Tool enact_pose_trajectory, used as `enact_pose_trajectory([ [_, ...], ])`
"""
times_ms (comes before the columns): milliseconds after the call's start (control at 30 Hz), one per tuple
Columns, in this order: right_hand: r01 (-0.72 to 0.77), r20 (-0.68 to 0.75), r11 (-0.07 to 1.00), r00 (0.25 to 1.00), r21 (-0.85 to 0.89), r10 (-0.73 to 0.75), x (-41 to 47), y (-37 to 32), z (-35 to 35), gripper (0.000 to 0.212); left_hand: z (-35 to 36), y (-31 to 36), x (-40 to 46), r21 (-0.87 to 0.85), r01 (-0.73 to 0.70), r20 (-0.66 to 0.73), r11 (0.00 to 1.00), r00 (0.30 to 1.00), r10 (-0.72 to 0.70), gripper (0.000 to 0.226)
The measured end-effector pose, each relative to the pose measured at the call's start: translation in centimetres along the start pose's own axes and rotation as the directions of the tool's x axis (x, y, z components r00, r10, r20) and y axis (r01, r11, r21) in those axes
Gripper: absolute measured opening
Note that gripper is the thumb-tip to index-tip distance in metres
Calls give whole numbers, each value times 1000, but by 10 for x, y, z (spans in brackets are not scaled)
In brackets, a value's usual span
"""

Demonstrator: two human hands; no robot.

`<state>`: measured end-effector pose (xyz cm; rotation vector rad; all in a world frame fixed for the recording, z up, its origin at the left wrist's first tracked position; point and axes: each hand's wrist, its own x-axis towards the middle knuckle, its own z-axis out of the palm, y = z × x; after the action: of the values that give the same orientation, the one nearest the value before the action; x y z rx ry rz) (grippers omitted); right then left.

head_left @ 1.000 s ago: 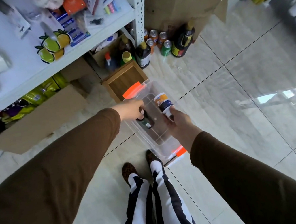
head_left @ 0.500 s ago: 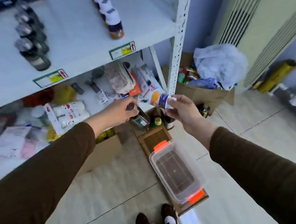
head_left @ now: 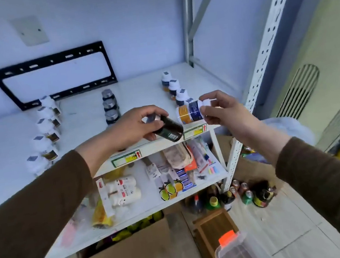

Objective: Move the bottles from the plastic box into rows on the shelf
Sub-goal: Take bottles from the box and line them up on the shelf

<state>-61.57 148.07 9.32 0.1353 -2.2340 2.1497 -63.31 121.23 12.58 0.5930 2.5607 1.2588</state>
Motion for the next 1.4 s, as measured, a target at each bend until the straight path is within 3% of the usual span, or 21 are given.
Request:
enact_pose_trajectory([
  [200,38,-59,999,997,-38,-41,60,-33,33,25,-65,-13,23,-60,8,15,998,1000,-7,30],
  [433,93,-40,946,993,-310,-111,167,-59,55,23,-112,-25,76,3,21,-70,1000,997,-21,33],
  [600,131,-4,838,988,-530,-157,266,-58,61,25,-144,-29,122,59,78,-89,995,993,-73,39],
  [800,152,91,580,987,-800,-134,357,-35,72,37,-173,-42,168,124,142,-137,982,983,-125,40],
  [1033,150,155,420,988,-895,-22,411,2,80,30,-187,-77,204,171,194,-201,966,967,-159,32],
  [1400,93,115,315,992,-944,49,436,42,71,32,-210,-117,235,264,225,-248,938,955,-160,22],
])
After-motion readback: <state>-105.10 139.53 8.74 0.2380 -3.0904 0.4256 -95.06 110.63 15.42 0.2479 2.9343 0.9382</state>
